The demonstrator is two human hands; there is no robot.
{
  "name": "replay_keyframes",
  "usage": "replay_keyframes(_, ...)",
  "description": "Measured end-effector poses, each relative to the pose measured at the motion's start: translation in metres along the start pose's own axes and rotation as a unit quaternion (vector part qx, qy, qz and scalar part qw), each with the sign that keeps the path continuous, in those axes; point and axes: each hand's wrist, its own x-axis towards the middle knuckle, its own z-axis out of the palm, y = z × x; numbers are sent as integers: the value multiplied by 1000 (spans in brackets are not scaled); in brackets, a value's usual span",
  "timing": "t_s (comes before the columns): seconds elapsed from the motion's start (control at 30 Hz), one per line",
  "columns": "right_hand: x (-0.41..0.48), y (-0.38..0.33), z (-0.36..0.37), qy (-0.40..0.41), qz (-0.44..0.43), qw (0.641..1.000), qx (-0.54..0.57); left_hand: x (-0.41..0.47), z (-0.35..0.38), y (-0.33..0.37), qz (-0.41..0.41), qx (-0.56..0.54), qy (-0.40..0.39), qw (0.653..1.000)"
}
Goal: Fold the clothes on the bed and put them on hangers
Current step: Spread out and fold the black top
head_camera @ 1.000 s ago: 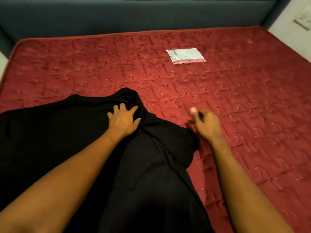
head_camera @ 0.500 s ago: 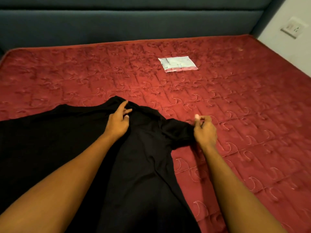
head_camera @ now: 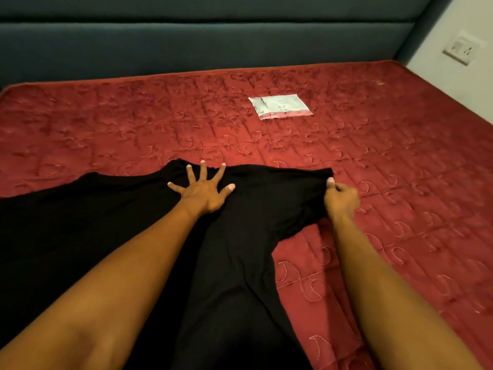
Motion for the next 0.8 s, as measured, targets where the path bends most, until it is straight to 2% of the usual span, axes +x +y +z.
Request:
replay_keyframes(0.03,-2,1,1,19,41,999,-10,0,2,2,-1,-11,15,1000)
replay_keyframes(0.1,-5,6,5,-21,70,997,6,-8,7,0,7,-41,81,996)
replay_keyframes(0.17,-2,13,10,-85,42,995,13,-20,16,-7,19,-54,173,983)
replay_keyframes(0.2,1,17,12,-124,18,992,1,-25,22,-13,21,-47,193,980)
replay_keyframes(0.27,6,19,12,-153,-10,988,-14,-31,34,-21,29,-3,157,987)
replay_keyframes(0.33,9,19,13,-96,-27,995,-16,-28,36,-23,29,34,101,994)
replay_keyframes(0.43,7,25,16,-4,-19,999,-32,-24,23,-16,19,14,63,998)
replay_keyframes(0.5,-3,27,14,-13,-5,999,-44,-29,21,-14,30,2,83,996)
replay_keyframes(0.53,-5,28,11,-47,3,998,-50,-34,23,-15,39,2,119,992)
replay_keyframes(0.6,-4,32,5,-170,17,985,-34,-42,30,-19,48,8,193,980)
replay_keyframes(0.63,-1,35,1,-223,25,974,-11,-45,33,-21,41,8,198,979)
replay_keyframes(0.67,4,38,-4,-235,27,972,-14,-47,36,-22,31,9,180,983)
replay_keyframes(0.73,13,32,-9,-189,-1,979,-70,-44,39,-23,18,35,143,989)
replay_keyframes(0.8,14,18,-3,-107,-43,979,-171,-38,31,-22,11,42,168,985)
